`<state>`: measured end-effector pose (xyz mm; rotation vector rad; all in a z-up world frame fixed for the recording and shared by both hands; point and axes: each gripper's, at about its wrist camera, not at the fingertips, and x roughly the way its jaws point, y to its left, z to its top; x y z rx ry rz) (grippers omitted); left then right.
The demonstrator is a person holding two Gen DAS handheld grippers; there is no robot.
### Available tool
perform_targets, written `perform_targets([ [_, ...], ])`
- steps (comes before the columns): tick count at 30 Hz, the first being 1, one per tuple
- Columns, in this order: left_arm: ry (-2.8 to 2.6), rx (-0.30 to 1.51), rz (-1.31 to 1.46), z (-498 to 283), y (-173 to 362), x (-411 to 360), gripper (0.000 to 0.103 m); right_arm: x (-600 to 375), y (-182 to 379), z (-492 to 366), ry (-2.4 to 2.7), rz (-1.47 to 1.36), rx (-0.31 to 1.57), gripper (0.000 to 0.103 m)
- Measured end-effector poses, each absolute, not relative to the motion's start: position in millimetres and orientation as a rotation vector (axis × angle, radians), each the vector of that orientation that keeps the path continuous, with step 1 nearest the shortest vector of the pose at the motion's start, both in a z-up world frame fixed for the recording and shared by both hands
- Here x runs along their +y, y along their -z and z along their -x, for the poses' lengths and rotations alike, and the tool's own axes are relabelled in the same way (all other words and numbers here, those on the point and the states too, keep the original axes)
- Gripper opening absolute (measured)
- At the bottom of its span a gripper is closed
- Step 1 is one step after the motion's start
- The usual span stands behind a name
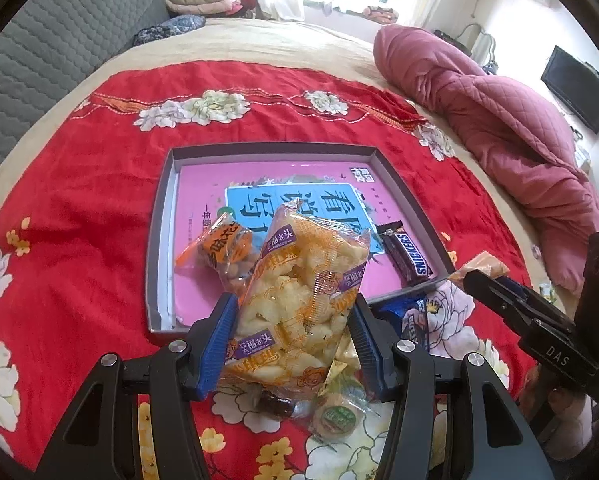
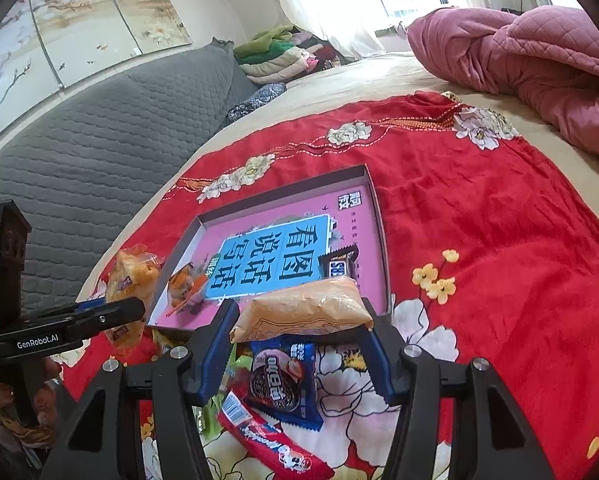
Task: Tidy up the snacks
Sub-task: 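Lift both held bags toward the tray, then carry the puffed-cracker bag with the left gripper while the right gripper carries the beige snack over the tray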
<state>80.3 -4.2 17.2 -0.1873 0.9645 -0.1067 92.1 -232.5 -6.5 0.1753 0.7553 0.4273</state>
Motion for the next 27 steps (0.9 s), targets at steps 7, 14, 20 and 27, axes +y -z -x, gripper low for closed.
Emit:
perform_targets([
  [7, 0.105, 0.953, 0.185, -85, -20, -8, 0.050, -234, 4, -97, -0.430, -0.185, 0.741, 0.058],
  [14, 0.080, 0.989, 0.165, -101, -4, -11, 0.039, -236, 4, -100, -0.427, -0.185, 0.736, 0.058],
  [20, 0.051, 1.000, 0.156, -97, 6, -7, 0.054, -234, 5, -102, -0.439, -0.186, 0.742, 0.058],
  [27, 0.059, 1.026, 0.192, -101, 11, -5, 0.066, -234, 9, -106, -0.442, -0.205, 0.755, 0.058],
])
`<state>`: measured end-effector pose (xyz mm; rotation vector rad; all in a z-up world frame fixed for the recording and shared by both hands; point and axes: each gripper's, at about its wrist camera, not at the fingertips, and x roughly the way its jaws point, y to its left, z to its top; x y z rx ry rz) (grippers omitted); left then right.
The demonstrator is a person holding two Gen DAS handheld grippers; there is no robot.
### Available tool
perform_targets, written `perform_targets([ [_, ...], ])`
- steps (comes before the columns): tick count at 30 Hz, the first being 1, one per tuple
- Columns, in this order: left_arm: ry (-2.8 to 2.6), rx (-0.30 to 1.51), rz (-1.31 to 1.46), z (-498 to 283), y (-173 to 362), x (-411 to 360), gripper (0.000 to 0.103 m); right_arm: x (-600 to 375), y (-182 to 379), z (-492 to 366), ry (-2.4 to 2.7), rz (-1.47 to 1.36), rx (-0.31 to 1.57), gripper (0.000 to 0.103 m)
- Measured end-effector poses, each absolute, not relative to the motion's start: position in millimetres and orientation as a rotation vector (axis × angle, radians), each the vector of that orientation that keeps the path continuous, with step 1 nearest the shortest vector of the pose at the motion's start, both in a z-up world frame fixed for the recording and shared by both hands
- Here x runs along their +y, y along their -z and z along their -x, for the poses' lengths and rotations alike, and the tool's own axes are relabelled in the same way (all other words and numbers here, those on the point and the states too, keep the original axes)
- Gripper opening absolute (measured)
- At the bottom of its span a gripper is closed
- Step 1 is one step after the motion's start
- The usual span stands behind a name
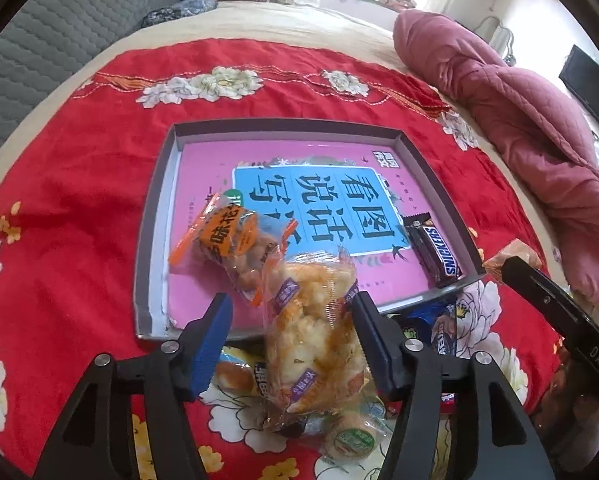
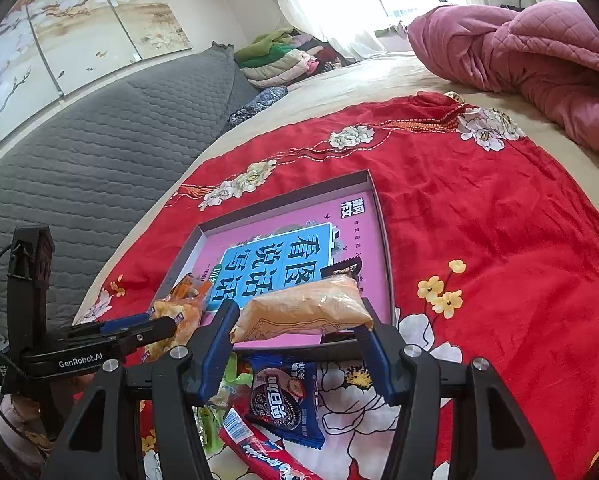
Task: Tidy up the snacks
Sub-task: 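Carry the puffed-cracker bag with the left gripper while the right gripper carries the beige snack over the tray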
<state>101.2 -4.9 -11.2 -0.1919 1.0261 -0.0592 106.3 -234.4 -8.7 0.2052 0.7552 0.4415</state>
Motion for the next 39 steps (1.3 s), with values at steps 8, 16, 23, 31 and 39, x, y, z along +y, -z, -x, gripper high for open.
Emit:
perform_targets([
  [8, 0.109, 1.061, 0.177, -111, 26, -23, 0.066, -231, 11, -110, -0.449, -0.203, 0.763, 0.058],
  [16, 0.148, 1.086, 0.188, -120, 34, -31, 0.032, -230, 12, -110, -0.450, -0.205, 0.764, 0.058],
  [23, 0.157, 1.072, 0.217, -120, 27, -28, 0.032, -227, 11, -114, -0.458, -0.204, 0.759, 0.058],
  [31, 0.147, 1.042, 0.213, -127, 16, -28, 0.032, -225, 10, -123, -0.459, -0.203, 0.748, 0.058],
  [39, 0.118, 1.029, 0.215, -137, 14, -23, 0.032, -219, 13, -135, -0.459, -0.179, 0.756, 0.058],
])
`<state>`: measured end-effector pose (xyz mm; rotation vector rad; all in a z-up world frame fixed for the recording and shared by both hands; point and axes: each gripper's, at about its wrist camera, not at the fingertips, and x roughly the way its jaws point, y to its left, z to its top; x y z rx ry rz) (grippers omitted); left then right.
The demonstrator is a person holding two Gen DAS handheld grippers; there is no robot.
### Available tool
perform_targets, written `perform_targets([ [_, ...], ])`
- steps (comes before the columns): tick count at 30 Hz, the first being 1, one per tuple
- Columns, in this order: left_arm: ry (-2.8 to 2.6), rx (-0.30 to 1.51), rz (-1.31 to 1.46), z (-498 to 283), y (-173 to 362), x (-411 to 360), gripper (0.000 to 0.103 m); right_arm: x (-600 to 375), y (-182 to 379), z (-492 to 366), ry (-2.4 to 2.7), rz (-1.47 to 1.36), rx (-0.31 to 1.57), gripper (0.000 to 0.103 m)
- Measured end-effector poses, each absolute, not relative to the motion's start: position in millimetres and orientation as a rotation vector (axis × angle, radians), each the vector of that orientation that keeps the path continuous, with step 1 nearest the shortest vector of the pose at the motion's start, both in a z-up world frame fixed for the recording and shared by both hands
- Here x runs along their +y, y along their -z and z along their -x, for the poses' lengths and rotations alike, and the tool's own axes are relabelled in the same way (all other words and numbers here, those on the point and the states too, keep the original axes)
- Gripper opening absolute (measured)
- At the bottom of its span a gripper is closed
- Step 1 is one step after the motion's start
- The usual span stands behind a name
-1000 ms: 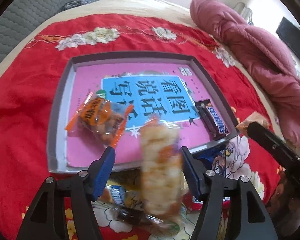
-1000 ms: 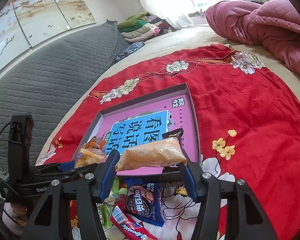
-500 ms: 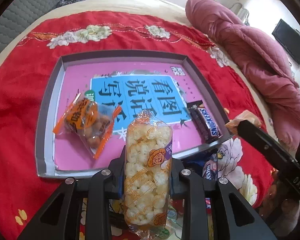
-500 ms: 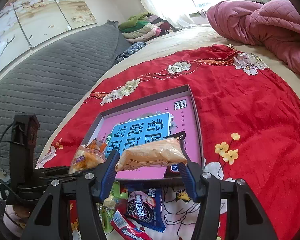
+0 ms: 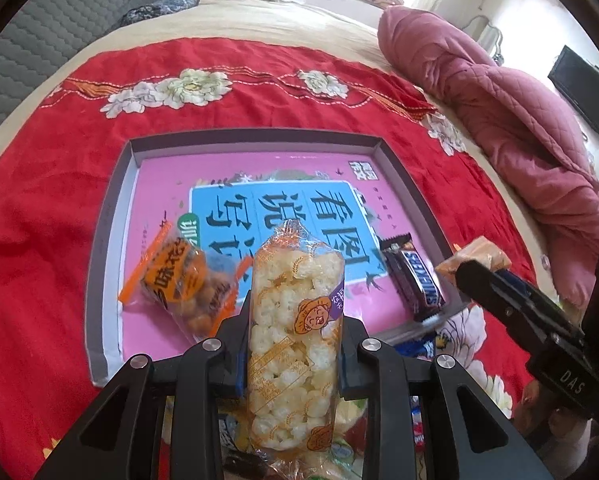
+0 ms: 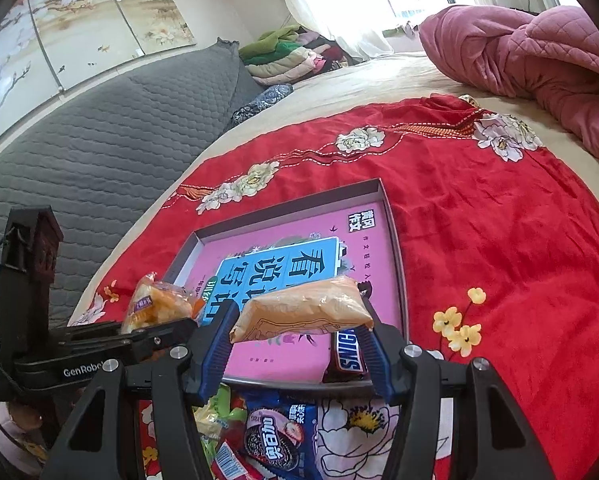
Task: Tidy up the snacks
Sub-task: 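Carry the puffed-cracker bag with the left gripper while the right gripper carries the beige snack over the tray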
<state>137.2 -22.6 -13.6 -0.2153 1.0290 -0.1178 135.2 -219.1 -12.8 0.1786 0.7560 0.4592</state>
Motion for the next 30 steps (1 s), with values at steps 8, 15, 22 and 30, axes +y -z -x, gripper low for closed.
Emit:
perform_targets([
  [8, 0.088, 1.018, 0.224, -154, 16, -18, 0.032, -221, 22, -147, -0.432, -0.179, 0.795, 0.058],
  [15, 0.070, 1.021, 0.210, -164, 22, -21, 0.032, -214, 28, -151, -0.432, -0.141, 0.817, 0.058],
  [22, 0.061, 1.024, 0.189, -169, 28, -26, 0.032, -205, 35, -152, -0.427, -0.082, 0.852, 0.058],
  [30, 0.053, 1.043, 0.191, -171, 37, -28, 0.032, -202, 43, -153, -0.419, -0.059, 0.882, 0.059],
])
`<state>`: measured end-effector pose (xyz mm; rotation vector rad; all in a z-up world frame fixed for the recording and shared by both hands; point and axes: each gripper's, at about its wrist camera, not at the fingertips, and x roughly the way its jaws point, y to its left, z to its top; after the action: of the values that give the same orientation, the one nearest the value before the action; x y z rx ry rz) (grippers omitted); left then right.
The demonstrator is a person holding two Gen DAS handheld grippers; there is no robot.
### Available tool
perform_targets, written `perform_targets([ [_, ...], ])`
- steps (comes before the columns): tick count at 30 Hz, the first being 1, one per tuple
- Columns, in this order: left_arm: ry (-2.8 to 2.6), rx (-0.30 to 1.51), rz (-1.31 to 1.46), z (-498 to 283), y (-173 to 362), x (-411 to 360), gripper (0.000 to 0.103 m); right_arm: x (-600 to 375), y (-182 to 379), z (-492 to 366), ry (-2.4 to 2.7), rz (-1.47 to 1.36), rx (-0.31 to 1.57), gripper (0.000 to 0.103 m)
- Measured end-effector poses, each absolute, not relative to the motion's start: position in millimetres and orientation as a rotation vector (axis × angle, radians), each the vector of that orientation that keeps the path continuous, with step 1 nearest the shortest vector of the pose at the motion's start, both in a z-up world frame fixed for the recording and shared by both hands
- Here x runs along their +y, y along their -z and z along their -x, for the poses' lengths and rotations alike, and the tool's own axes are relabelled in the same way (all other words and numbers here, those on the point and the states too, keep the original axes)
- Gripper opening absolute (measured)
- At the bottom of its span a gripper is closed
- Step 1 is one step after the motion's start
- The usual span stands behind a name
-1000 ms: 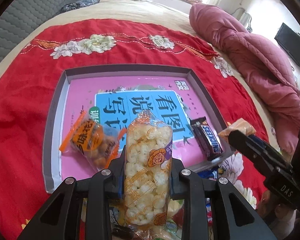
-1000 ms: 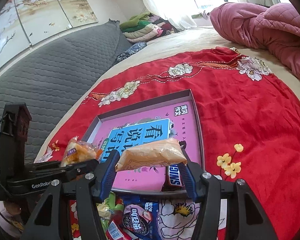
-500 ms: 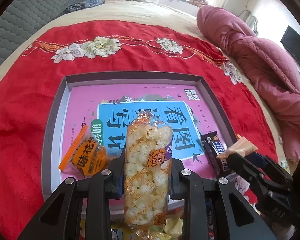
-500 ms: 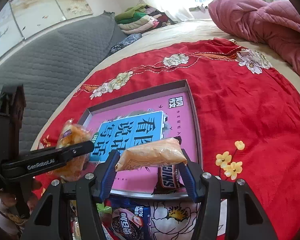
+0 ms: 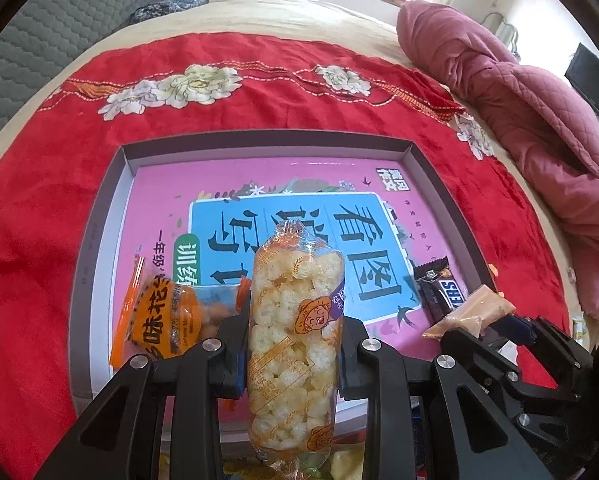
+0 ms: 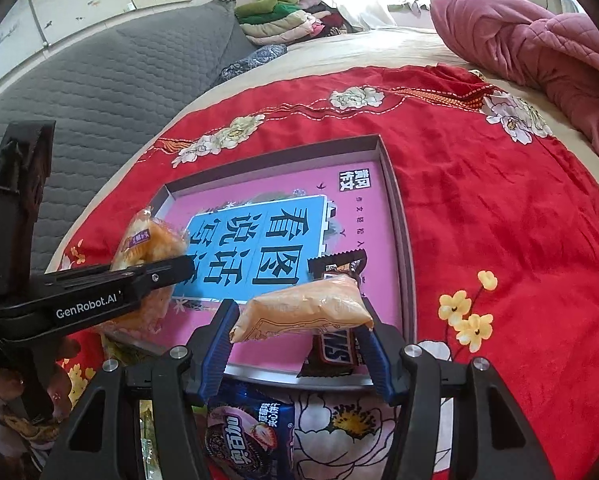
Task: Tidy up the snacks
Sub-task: 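Carry the puffed-cracker bag with the left gripper while the right gripper carries the beige snack over the tray, then lower both bags onto the pink workbook and open both grippers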
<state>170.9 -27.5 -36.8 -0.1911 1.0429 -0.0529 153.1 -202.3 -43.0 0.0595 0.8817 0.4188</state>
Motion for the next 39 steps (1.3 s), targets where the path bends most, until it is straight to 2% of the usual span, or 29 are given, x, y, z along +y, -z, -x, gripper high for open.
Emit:
perform_targets([
  [22, 0.067, 1.051, 0.205, -172, 37, -26, 0.033, -204, 49, -157, -0.398, -0.080, 0.908, 0.062],
  [29, 0.075, 1.053, 0.210, -168, 33, -25, 0.046, -207, 48, -158, -0.394, -0.106, 0.908, 0.062],
  [36, 0.076, 1.056, 0.217, -161, 26, -25, 0.048, -208, 45, -157, -0.393, -0.111, 0.895, 0.064],
  [39, 0.072, 1.051, 0.217, -159, 22, -24, 0.052, -207, 44, -156, -0.389, -0.103, 0.891, 0.064],
])
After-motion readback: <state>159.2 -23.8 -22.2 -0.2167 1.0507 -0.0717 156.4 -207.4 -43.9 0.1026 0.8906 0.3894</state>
